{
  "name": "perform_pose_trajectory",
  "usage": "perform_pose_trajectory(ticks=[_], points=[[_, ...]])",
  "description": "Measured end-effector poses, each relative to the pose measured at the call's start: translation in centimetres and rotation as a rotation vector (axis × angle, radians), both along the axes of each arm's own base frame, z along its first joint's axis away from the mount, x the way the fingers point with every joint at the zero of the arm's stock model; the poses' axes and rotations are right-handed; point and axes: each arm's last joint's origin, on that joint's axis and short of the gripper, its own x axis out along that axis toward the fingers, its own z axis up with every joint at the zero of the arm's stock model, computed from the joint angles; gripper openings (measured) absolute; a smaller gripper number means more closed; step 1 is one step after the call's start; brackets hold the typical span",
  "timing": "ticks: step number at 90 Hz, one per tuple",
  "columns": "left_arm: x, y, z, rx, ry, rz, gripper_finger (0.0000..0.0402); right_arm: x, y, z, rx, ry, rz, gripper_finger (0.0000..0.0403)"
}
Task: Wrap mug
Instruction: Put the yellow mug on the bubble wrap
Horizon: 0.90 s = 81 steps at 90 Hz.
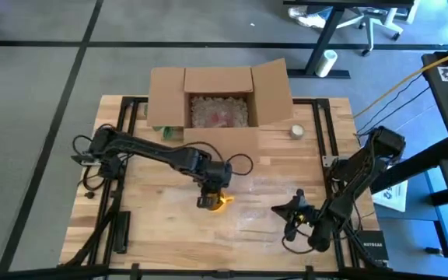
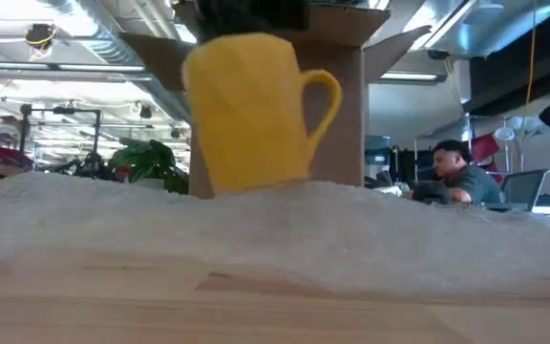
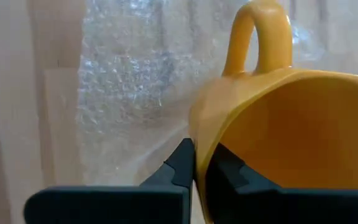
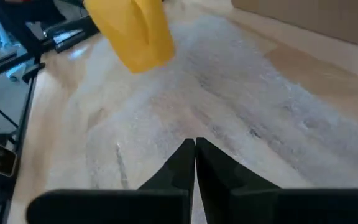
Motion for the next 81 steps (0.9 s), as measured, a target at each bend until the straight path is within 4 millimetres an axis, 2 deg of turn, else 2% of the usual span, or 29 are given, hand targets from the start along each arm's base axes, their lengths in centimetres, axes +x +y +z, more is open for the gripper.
perform_pose_trajectory(ticks=[21, 32, 53, 81], points=[[0.9, 0.5, -2.9, 0.000, 0.097, 0.062, 0.0000, 0.7, 0.0, 0.2, 0.026, 0.014, 0.029, 0.0000], [1.1, 0.2, -3.5, -0.003, 0.121, 0.074, 0.0000, 0.9, 0.3, 0.4, 0.053, -0.019, 0.029, 0.0000], [1.1, -0.7, -2.6, -0.009, 0.136, 0.098, 0.0015, 1.2, 0.6, 0.8, 0.102, -0.054, 0.029, 0.0000], [1.0, -2.4, -1.4, -0.046, 0.128, 0.016, 0.0082, 1.4, 0.5, 1.1, 0.104, -0.120, -0.023, 0.0000]])
